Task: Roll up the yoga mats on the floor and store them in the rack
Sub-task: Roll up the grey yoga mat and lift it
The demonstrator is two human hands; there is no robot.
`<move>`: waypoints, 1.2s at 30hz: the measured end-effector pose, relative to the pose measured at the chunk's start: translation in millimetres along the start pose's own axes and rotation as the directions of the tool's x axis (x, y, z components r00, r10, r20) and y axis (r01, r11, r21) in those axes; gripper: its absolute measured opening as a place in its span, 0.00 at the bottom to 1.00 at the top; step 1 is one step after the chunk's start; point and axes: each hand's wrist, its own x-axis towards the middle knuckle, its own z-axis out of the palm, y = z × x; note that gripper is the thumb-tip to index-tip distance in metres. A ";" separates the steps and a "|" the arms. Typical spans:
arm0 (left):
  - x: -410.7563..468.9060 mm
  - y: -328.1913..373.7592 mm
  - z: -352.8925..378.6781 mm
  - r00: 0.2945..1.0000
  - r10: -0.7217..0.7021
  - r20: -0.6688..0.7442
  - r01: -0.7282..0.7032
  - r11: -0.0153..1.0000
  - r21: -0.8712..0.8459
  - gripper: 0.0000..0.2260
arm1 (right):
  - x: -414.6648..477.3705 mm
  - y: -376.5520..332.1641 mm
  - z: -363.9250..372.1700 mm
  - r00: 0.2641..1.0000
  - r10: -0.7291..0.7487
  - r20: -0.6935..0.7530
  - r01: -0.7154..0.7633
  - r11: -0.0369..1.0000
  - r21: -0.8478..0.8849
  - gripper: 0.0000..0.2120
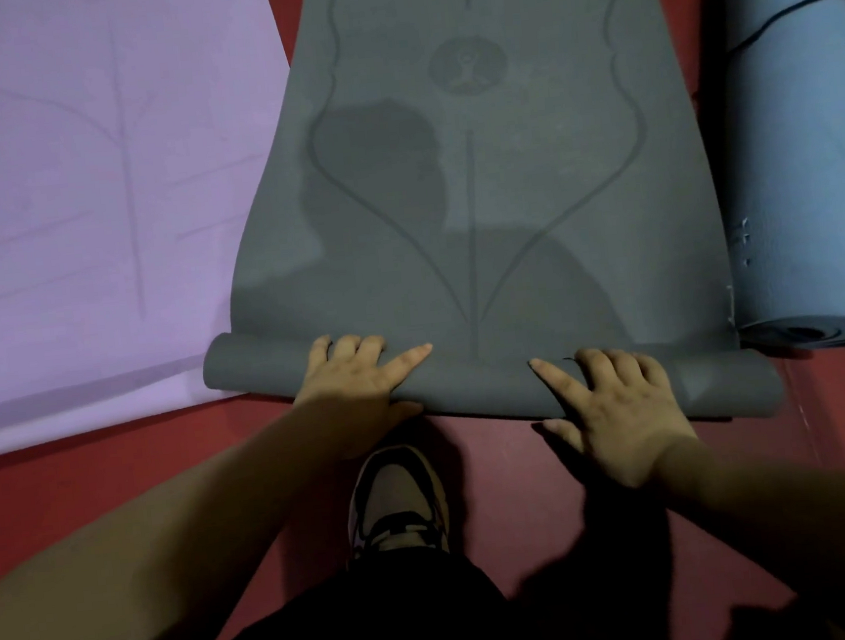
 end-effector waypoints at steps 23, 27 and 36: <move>21.5 -14.0 -12.0 0.993 0.064 0.102 -0.064 0.998 -0.006 0.32 | 12.5 10.7 -11.8 0.998 -0.027 -0.048 0.027 1.000 -0.010 0.34; 21.5 -15.0 -11.1 0.994 0.090 0.055 -0.090 0.996 -0.006 0.34 | 22.2 17.5 -8.7 0.999 -0.045 0.001 0.045 0.997 -0.070 0.35; 14.1 -22.5 -1.4 0.997 0.073 -0.040 -0.070 0.994 0.088 0.35 | 46.3 34.8 -19.8 0.989 -0.146 0.029 0.147 0.988 -0.049 0.38</move>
